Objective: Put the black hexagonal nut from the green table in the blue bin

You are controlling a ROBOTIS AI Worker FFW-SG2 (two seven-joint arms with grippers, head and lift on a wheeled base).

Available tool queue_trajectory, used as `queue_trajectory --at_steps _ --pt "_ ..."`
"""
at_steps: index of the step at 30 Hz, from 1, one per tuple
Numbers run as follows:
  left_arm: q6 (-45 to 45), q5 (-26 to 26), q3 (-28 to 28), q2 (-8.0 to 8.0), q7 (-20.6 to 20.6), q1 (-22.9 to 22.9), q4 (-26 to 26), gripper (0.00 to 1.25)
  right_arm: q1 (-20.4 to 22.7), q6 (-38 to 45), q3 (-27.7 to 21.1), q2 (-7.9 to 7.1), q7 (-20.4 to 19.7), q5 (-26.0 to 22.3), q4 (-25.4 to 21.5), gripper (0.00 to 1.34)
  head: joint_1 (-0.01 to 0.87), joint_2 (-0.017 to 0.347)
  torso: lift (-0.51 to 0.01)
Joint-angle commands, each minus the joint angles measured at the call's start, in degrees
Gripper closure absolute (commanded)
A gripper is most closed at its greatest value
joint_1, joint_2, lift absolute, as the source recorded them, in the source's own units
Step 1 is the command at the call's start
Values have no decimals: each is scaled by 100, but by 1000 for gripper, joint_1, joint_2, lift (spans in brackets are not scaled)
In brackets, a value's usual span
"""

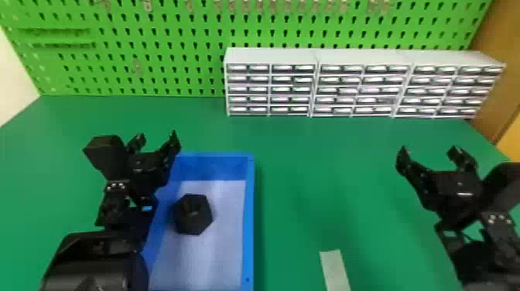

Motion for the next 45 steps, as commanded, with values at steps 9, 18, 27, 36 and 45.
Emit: queue_trajectory --at_steps 9,18,27,36,45 --pt "-90 12 2 -15 0 15 -8 509 159 -69 81 0 0 162 -23 256 686 51 -97" --pt "-90 12 2 -15 0 -11 1 509 115 -51 195 -70 0 214 -23 257 686 51 -97" --pt "-90 30 -15 -15 0 24 -8 509 124 -51 204 -79 0 223 -23 257 686 51 -97" --pt "-90 39 -42 -15 0 33 -8 509 124 -51 212 -79 0 232 -23 257 686 51 -97" --pt "-90 39 -33 -15 0 33 -8 509 133 -201 186 -61 -8 249 -23 265 686 51 -97"
